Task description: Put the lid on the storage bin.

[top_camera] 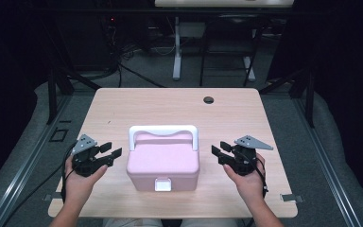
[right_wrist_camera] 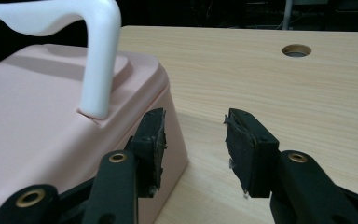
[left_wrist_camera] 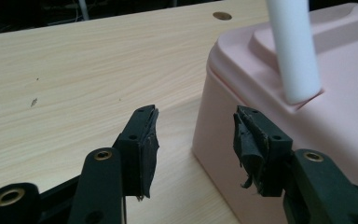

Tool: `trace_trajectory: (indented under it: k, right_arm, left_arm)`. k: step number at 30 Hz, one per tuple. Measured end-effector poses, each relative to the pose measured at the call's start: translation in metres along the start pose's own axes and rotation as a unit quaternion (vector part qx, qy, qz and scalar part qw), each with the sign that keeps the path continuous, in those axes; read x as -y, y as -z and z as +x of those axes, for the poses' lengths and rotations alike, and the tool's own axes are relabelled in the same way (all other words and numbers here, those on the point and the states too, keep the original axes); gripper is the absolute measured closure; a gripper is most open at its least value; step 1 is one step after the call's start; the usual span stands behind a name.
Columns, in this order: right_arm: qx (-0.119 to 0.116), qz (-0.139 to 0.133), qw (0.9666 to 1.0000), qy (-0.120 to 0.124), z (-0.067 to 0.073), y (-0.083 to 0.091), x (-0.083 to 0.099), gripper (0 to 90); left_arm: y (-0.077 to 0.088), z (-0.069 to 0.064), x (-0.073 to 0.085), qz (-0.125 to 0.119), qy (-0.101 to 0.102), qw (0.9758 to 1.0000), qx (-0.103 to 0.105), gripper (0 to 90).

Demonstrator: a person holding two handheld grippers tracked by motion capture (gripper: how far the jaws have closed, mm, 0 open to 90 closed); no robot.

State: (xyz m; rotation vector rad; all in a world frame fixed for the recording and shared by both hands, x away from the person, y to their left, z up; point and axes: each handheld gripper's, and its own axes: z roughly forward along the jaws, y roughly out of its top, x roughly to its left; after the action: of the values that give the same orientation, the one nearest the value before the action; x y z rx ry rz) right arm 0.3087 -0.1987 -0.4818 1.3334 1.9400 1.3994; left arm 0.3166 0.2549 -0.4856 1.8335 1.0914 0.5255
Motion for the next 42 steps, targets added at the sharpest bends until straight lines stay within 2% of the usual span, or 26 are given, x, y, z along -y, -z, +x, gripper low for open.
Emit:
trace_trajectory:
  k: [7,11,15,19,22,24,27,32,42]
  right_arm:
    - [0.009,0.002,0.9999,-0.008,-0.01,-0.002,0.008,54.2]
    - [0.007,-0.001,0.9999,-0.011,-0.015,-0.003,0.012,53.5]
    - [0.009,0.0,1.0,-0.004,-0.017,-0.005,0.018,52.3]
    - [0.02,0.006,0.9995,0.024,-0.014,-0.009,0.026,51.7]
    - [0.029,0.01,0.9985,0.045,-0.012,-0.011,0.029,51.4]
    - [0.03,0.01,0.9983,0.049,-0.012,-0.013,0.03,51.1]
    - [0.027,0.014,0.9986,0.044,-0.013,-0.015,0.033,50.7]
    - [0.027,0.025,0.9983,0.045,-0.014,-0.019,0.038,50.7]
    - [0.031,0.039,0.9973,0.053,-0.017,-0.026,0.042,48.2]
  left_arm:
    - [-0.002,0.008,0.011,0.002,0.009,1.0,0.0,48.3]
    - [-0.006,0.011,0.017,0.01,0.011,0.9999,0.001,47.6]
    - [-0.008,0.012,0.021,0.014,0.005,0.9999,0.002,47.3]
    - [-0.011,0.013,0.027,0.025,-0.005,0.9997,-0.003,45.6]
    - [-0.013,0.014,0.031,0.028,-0.001,0.9996,0.001,45.5]
    - [-0.013,0.014,0.033,0.029,0.002,0.9996,0.005,45.5]
    - [-0.015,0.015,0.035,0.029,-0.005,0.9996,0.003,45.5]
    - [-0.02,0.016,0.04,0.039,-0.002,0.9992,0.002,46.4]
    - [-0.025,0.016,0.045,0.04,0.002,0.9992,0.004,47.2]
